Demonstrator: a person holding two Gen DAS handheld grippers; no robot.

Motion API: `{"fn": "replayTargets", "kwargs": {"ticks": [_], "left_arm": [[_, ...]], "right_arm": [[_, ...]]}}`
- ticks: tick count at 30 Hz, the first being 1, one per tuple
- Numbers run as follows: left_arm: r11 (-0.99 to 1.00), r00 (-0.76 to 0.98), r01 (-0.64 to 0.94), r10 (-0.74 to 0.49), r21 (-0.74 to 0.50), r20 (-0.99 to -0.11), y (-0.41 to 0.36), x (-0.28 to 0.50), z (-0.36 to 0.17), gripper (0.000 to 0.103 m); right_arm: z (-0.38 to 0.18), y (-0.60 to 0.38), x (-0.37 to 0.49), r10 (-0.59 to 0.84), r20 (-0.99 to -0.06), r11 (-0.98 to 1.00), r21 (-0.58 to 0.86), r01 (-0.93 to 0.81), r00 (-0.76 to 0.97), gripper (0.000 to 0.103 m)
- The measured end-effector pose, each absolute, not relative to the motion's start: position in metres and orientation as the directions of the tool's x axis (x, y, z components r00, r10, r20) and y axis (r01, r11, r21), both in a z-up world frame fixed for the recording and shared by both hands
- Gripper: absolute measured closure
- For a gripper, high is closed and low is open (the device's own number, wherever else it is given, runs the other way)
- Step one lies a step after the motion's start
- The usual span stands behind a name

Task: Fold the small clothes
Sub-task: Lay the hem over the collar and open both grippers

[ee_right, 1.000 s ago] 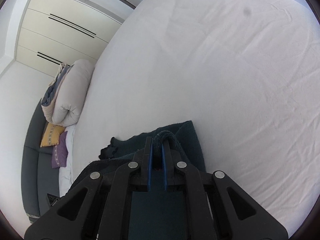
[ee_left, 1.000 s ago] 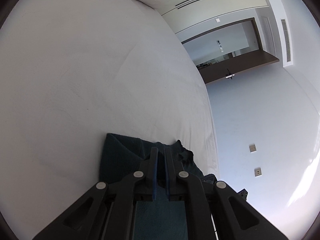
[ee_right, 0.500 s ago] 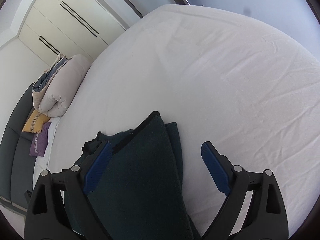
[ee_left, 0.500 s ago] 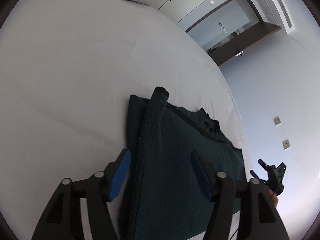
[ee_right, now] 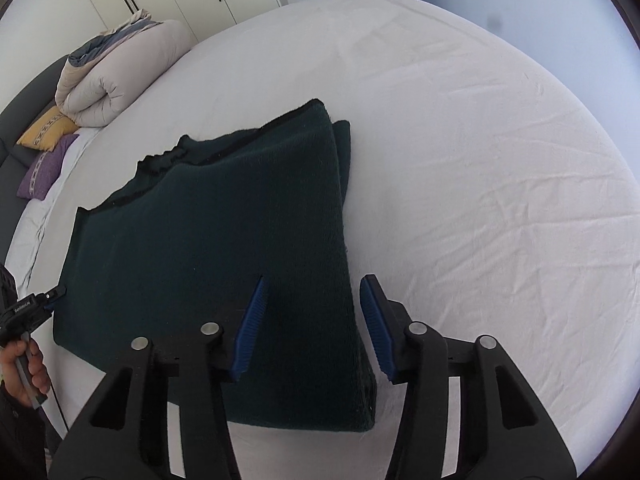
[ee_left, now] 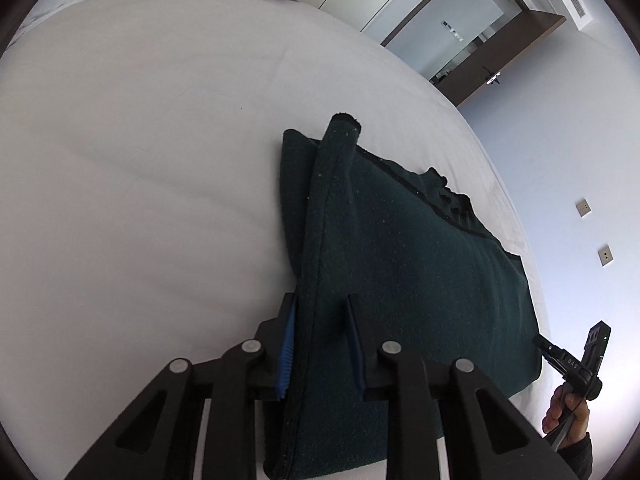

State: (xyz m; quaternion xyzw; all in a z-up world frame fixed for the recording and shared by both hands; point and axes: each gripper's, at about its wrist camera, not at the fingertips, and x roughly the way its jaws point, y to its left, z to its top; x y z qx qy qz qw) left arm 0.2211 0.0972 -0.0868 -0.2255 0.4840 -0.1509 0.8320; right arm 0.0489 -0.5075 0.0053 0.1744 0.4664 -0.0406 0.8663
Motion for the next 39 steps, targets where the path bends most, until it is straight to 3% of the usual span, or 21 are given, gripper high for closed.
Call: {"fn": "replayTargets", "kwargs": {"ticks": [1, 6, 11, 21, 26, 32, 39], "left_arm": [[0.856, 0.488, 0.037, -0.466, -0.516, -0.738, 0.097, 0.220, -0.086, 0.083], [0.862, 0.510, 0.045, -0.454, -0.505, -0.730, 0.097, 0.214, -0.078, 0.092], [0.867, 0.509, 0.048, -0.449, -0.497, -0.734, 0.097, 0.212, -0.079, 0.095], [0.850, 0.512, 0.006, -0.454, -0.526, -0.729, 0.108, 0.194, -0.099, 0.098], [0.854, 0.516, 0.042, -0.463, -0.518, -0.721, 0.104, 0.193, -0.091, 0.098], [0.849, 0.500, 0.034, -0.471, -0.527, -0.726, 0.104, 0.193, -0.097, 0.097], [0.874, 0.493, 0.047, -0.442, -0.484, -0.749, 0.098, 0.196, -0.097, 0.097]], "right_arm": [[0.003, -0.507, 0.044, 0.092, -0.826, 0.935, 0.263, 0.236, 0.556, 0.070], [0.002, -0.510, 0.031, 0.082, -0.817, 0.920, 0.283, 0.273, 0.571, 0.071], [0.006, -0.512, 0.020, 0.057, -0.827, 0.940, 0.233, 0.249, 0.559, 0.094], [-0.002, -0.518, 0.008, 0.079, -0.828, 0.928, 0.264, 0.261, 0.555, 0.094], [0.006, -0.530, -0.002, 0.101, -0.785, 0.896, 0.338, 0.286, 0.611, 0.094], [-0.004, -0.529, 0.000, 0.110, -0.816, 0.909, 0.314, 0.274, 0.567, 0.098], [-0.007, -0.541, -0.014, 0.147, -0.816, 0.851, 0.392, 0.349, 0.559, 0.099]]}}
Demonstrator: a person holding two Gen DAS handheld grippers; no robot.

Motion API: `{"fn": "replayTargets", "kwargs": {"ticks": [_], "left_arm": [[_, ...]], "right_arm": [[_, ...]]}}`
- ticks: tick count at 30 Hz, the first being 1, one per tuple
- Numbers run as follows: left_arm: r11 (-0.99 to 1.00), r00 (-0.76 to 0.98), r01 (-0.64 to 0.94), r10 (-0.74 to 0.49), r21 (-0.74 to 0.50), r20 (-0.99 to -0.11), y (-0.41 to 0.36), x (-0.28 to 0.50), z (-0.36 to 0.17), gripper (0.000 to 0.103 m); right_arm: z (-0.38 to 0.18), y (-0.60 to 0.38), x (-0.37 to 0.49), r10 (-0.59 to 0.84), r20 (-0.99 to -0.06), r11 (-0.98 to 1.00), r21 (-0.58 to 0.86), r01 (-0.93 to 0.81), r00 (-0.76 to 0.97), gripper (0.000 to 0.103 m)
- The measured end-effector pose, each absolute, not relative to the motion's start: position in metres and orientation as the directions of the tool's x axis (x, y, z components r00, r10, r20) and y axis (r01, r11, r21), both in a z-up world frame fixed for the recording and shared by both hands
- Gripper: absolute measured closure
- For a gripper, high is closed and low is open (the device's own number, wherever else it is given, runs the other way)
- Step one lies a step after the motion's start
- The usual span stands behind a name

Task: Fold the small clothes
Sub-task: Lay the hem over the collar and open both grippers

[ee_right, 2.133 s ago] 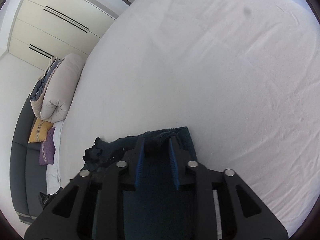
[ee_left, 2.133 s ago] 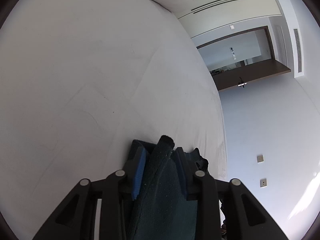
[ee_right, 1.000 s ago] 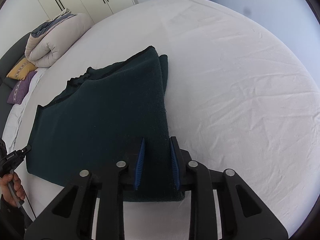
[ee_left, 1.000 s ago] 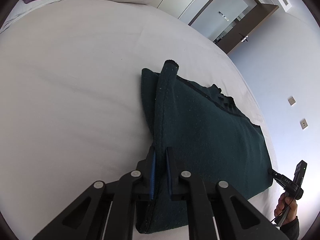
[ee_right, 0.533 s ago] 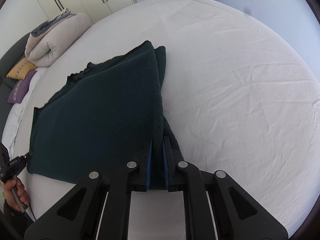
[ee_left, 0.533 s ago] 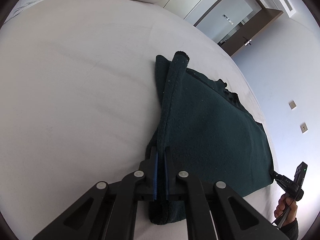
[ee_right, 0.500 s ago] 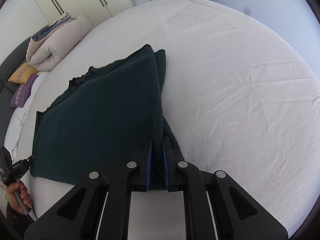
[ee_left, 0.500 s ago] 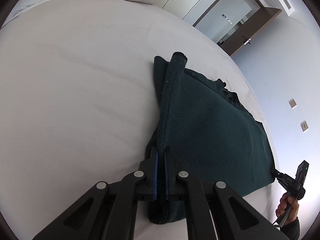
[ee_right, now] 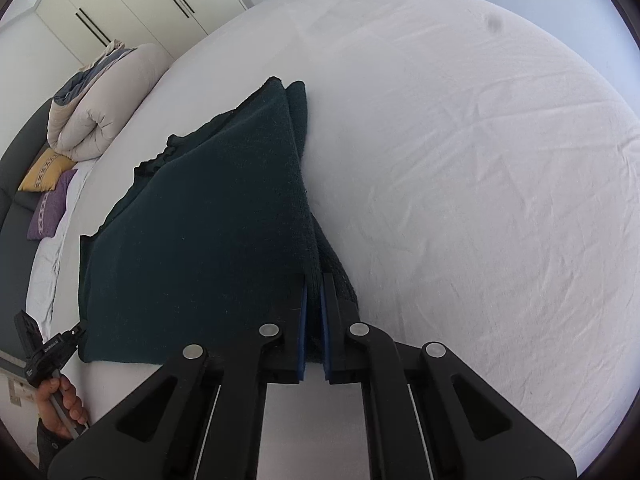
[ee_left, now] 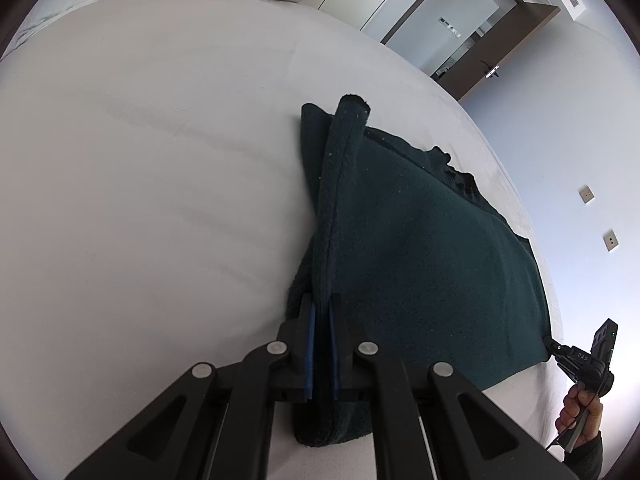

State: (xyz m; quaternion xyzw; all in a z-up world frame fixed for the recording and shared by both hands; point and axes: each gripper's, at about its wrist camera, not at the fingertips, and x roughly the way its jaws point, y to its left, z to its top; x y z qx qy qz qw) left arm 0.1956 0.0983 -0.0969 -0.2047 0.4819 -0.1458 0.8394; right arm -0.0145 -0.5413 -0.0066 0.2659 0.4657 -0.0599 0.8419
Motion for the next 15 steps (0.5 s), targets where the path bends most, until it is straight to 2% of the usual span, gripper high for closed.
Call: {"fn": "replayTargets", "kwargs": {"ticks": [8, 11, 14, 15], "left_arm": [[0.865, 0.495, 0.044, -0.454, -0.500, -0.741, 0.098, 0.196, -0.102, 0.097], [0.840, 0.492, 0.030, -0.484, -0.542, -0.723, 0.104, 0.195, -0.103, 0.095], [0.856, 0.517, 0.031, -0.456, -0.516, -0.724, 0.107, 0.185, -0.085, 0.082], [0.872, 0.539, 0.036, -0.429, -0.489, -0.725, 0.108, 0.181, -0.076, 0.074]], "right_arm": [[-0.016, -0.543, -0.014, 0.145, -0.821, 0.850, 0.389, 0.356, 0.552, 0.099], [-0.017, -0.545, -0.014, 0.172, -0.813, 0.838, 0.418, 0.351, 0.556, 0.097], [-0.007, -0.549, -0.018, 0.181, -0.807, 0.821, 0.438, 0.365, 0.562, 0.096], [-0.003, -0.551, -0.020, 0.165, -0.809, 0.815, 0.434, 0.384, 0.564, 0.094]]}}
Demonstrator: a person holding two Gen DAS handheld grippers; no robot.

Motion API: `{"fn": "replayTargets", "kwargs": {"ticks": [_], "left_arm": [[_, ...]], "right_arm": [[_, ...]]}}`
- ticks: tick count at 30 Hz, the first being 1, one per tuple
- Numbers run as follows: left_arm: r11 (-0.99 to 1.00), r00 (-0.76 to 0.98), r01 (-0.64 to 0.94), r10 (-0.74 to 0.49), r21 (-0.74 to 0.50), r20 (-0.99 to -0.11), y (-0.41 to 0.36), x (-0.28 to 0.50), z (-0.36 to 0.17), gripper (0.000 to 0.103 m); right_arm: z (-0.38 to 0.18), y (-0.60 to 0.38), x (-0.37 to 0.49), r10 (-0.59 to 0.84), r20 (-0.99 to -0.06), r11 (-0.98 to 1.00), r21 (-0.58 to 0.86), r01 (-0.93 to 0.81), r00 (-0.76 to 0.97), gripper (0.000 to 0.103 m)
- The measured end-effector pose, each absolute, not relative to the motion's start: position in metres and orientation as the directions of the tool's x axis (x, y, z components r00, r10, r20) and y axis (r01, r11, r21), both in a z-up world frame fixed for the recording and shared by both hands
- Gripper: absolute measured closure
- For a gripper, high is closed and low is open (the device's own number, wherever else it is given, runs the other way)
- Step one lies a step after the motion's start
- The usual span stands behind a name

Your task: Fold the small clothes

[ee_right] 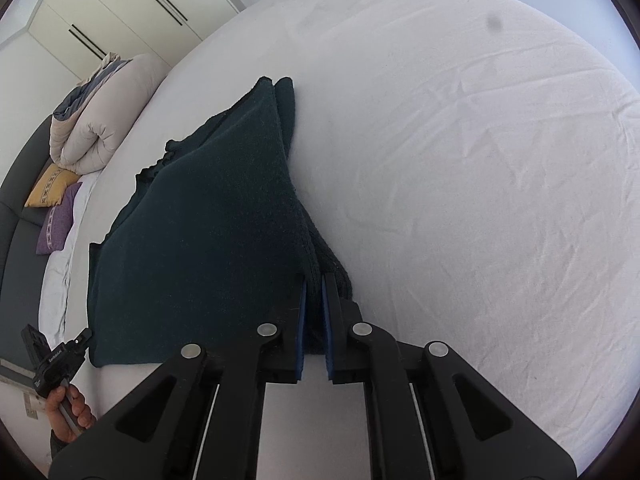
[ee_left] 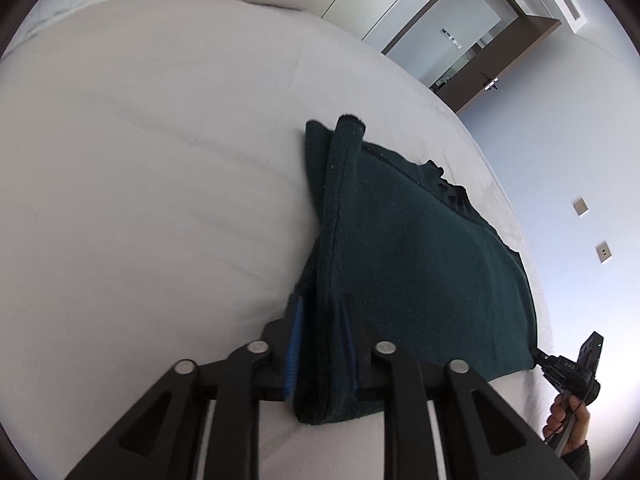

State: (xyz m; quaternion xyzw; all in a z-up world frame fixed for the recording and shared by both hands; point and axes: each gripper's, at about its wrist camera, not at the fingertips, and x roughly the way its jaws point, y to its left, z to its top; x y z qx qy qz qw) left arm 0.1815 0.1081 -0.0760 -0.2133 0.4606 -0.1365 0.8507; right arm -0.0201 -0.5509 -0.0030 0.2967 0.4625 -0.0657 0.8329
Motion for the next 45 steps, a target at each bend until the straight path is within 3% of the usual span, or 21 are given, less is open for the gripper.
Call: {"fn": "replayTargets", "kwargs": {"ticks": [2, 3, 5, 7, 13, 18, 21, 23, 26, 29, 33, 36, 40, 43, 45], "left_arm": [[0.889, 0.586, 0.066, -0.402, -0.453, -0.704, 0.108, 0.178, -0.053, 0.073], [0.895, 0.600, 0.088, -0.398, -0.437, -0.694, 0.105, 0.179, -0.042, 0.072], [0.909, 0.621, 0.142, -0.391, -0.393, -0.680, 0.092, 0.186, -0.022, 0.060], [0.913, 0.645, 0.191, -0.393, -0.359, -0.655, 0.075, 0.200, -0.007, 0.048], [0.931, 0.631, 0.252, -0.365, -0.265, -0.684, 0.023, 0.266, -0.014, 0.048], [0.956, 0.583, 0.229, -0.286, -0.184, -0.760, 0.004, 0.311, -0.052, 0.048], [0.969, 0.569, 0.182, -0.243, -0.168, -0.786, 0.016, 0.328, -0.072, 0.048], [0.968, 0.571, 0.160, -0.250, -0.193, -0.782, 0.029, 0.332, -0.082, 0.051], [0.960, 0.579, 0.152, -0.280, -0.236, -0.766, 0.038, 0.334, -0.085, 0.051], [0.962, 0.589, 0.147, -0.272, -0.230, -0.761, 0.036, 0.335, -0.085, 0.051], [0.951, 0.586, 0.144, -0.304, -0.273, -0.751, 0.042, 0.331, -0.081, 0.051], [0.948, 0.582, 0.122, -0.309, -0.295, -0.752, 0.047, 0.307, -0.067, 0.051], [0.928, 0.601, 0.209, -0.371, -0.309, -0.708, 0.026, 0.244, -0.048, 0.042], [0.942, 0.561, 0.257, -0.326, -0.214, -0.760, 0.002, 0.208, -0.061, 0.042], [0.957, 0.531, 0.252, -0.260, -0.143, -0.806, -0.007, 0.201, -0.080, 0.042]], "right_arm": [[0.007, -0.554, -0.027, 0.098, -0.809, 0.810, 0.403, 0.426, 0.579, 0.076], [0.015, -0.554, -0.030, 0.073, -0.797, 0.808, 0.400, 0.433, 0.600, 0.072], [0.032, -0.553, -0.033, 0.068, -0.752, 0.793, 0.439, 0.422, 0.655, 0.048], [0.047, -0.542, -0.025, 0.116, -0.697, 0.796, 0.491, 0.354, 0.708, 0.048], [0.059, -0.474, 0.064, 0.380, -0.623, 0.808, 0.584, 0.082, 0.684, 0.048], [0.019, -0.418, 0.151, 0.500, -0.648, 0.773, 0.633, 0.040, 0.574, 0.049], [-0.006, -0.413, 0.186, 0.488, -0.666, 0.771, 0.632, 0.079, 0.565, 0.053], [-0.009, -0.429, 0.197, 0.483, -0.632, 0.741, 0.664, 0.102, 0.606, 0.066], [-0.016, -0.471, 0.206, 0.398, -0.637, 0.712, 0.669, 0.216, 0.660, 0.069], [-0.028, -0.516, 0.198, 0.325, -0.637, 0.659, 0.682, 0.315, 0.699, 0.089], [-0.021, -0.555, 0.168, 0.172, -0.652, 0.600, 0.664, 0.446, 0.739, 0.087], [-0.008, -0.556, 0.149, 0.173, -0.616, 0.573, 0.698, 0.430, 0.768, 0.085], [0.012, -0.485, 0.132, 0.392, -0.506, 0.603, 0.772, 0.201, 0.769, 0.084], [0.011, -0.402, 0.133, 0.590, -0.484, 0.626, 0.780, 0.012, 0.646, 0.084], [-0.001, -0.354, 0.134, 0.647, -0.521, 0.651, 0.757, -0.048, 0.557, 0.084]]}}
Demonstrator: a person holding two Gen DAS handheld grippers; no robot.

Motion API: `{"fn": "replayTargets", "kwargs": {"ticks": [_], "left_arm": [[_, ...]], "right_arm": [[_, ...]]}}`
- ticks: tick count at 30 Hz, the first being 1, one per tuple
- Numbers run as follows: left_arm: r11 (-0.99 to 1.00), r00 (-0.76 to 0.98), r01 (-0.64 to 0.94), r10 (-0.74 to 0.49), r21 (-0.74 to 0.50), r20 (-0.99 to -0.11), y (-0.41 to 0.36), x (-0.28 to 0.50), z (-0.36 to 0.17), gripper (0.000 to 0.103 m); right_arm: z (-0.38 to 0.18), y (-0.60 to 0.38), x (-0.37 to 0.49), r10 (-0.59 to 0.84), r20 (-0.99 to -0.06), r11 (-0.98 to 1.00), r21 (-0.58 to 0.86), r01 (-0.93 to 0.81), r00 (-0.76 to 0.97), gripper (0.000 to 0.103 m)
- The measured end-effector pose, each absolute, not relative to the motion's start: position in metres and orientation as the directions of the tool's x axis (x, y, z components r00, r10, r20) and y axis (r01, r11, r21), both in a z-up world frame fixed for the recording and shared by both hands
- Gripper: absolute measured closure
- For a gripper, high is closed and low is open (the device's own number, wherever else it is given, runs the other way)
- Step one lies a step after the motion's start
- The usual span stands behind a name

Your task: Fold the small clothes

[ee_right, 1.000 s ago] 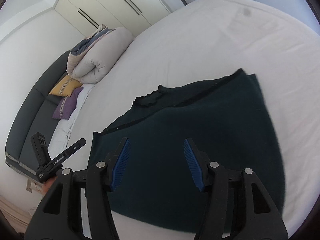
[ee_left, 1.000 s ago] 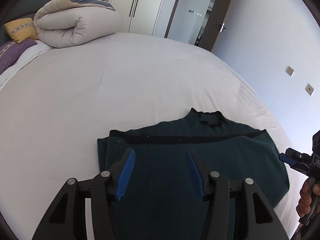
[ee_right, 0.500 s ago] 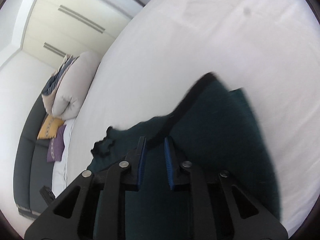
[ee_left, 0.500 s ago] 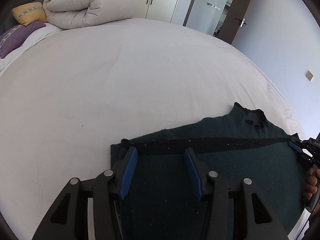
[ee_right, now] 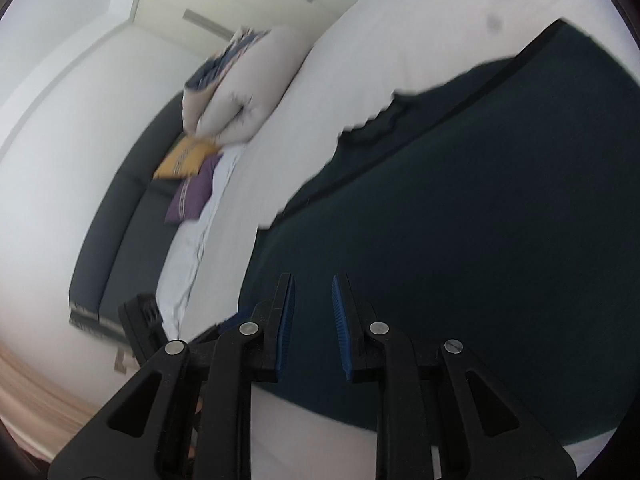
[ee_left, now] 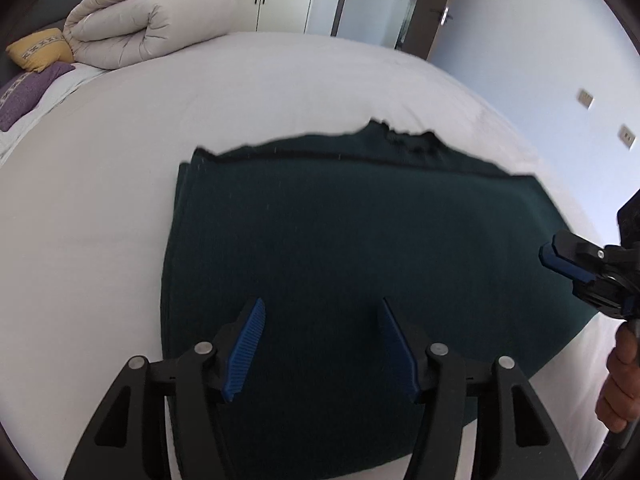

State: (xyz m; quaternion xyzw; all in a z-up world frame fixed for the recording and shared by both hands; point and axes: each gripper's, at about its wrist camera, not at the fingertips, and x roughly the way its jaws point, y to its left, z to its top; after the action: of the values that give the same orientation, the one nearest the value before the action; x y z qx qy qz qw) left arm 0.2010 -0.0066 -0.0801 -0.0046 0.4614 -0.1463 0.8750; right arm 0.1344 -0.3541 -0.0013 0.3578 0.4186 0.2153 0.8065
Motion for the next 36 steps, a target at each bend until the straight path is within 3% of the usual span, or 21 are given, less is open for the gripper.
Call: {"fn": "replayTargets", "kwargs": {"ticks": [3, 10, 17, 21, 24, 30, 36], "left_arm": [[0.960, 0.541, 0.260, -0.232, -0.102, -0.808, -0.010, 0.197, -0.088, 0.041], [0.961, 0.547, 0.265, -0.216, -0.077, -0.809, -0.013, 0.194, -0.090, 0.040], [0.958, 0.545, 0.270, -0.232, -0.093, -0.805, -0.009, 0.194, -0.091, 0.040], [0.958, 0.548, 0.270, -0.233, -0.094, -0.803, -0.009, 0.194, -0.092, 0.040], [0.958, 0.551, 0.270, -0.238, -0.099, -0.800, -0.009, 0.194, -0.091, 0.040], [0.949, 0.545, 0.277, -0.286, -0.153, -0.788, -0.002, 0.195, -0.090, 0.037], [0.916, 0.525, 0.266, -0.398, -0.299, -0.752, 0.018, 0.198, -0.085, 0.037]], "right_arm": [[-0.040, -0.333, 0.145, 0.616, -0.624, 0.691, 0.721, 0.052, 0.480, 0.085], [-0.044, -0.434, 0.096, 0.487, -0.567, 0.595, 0.772, 0.224, 0.664, 0.088], [-0.033, -0.521, 0.026, 0.190, -0.622, 0.537, 0.713, 0.450, 0.759, 0.085], [-0.014, -0.518, 0.012, 0.127, -0.619, 0.546, 0.696, 0.466, 0.775, 0.084], [0.002, -0.491, 0.028, 0.165, -0.598, 0.598, 0.693, 0.402, 0.785, 0.084], [0.025, -0.433, 0.081, 0.385, -0.577, 0.670, 0.712, 0.212, 0.720, 0.084], [0.012, -0.362, 0.153, 0.520, -0.600, 0.699, 0.708, 0.100, 0.608, 0.084]]}}
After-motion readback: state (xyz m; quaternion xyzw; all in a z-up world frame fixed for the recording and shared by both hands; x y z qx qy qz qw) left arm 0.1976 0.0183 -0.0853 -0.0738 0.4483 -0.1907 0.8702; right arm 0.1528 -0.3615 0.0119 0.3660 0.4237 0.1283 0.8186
